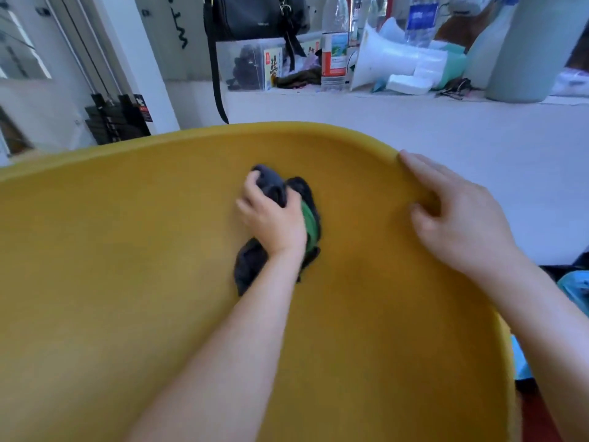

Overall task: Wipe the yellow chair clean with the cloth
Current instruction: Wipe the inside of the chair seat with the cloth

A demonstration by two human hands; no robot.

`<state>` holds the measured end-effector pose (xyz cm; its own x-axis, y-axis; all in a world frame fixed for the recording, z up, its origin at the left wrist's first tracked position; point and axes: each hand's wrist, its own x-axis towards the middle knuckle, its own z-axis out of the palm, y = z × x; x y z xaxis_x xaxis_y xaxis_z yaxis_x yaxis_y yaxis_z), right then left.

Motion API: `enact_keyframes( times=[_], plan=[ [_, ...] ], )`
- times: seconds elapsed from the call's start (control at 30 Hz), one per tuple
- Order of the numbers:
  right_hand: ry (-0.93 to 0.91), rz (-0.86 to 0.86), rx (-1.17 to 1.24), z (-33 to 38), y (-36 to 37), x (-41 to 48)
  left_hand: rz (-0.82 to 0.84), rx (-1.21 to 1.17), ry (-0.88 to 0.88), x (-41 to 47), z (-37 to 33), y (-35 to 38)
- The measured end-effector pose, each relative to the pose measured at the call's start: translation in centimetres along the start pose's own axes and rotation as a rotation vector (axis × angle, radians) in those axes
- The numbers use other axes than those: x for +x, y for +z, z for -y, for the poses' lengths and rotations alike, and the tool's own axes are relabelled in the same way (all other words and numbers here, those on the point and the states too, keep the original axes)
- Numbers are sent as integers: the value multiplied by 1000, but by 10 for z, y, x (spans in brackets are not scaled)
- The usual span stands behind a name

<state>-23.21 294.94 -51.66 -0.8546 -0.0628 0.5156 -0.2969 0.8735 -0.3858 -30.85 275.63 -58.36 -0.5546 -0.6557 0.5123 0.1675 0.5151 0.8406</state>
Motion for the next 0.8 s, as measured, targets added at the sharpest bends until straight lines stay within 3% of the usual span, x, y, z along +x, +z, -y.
enact_keyframes(
  times=[0.1,0.17,0.27,0.33,0.43,0.53,0.6,0.7,0.8],
  plan=[
    [15,17,132,-5,0,0,318,-176,325,-115,-39,1],
    [22,53,266,-9,0,-2,563,-173,600,-166,-38,-29],
    [50,60,365,-9,-6,-1,670,-105,889,-155,-24,-50],
    [48,37,311,-7,-4,-2,494,1,868,-104,-24,-25],
    [24,0,248,-3,1,-4,120,114,533,-2,-18,14],
    [18,5,214,-5,1,-4,-108,-23,230,46,-21,22],
    [99,15,362,-7,-4,-1,-47,-108,122,20,-44,29],
    [212,35,644,-8,-11,1,267,-222,428,-81,-71,22],
    [248,53,708,-10,-19,-2,623,-263,625,-162,-55,-23]
  ],
)
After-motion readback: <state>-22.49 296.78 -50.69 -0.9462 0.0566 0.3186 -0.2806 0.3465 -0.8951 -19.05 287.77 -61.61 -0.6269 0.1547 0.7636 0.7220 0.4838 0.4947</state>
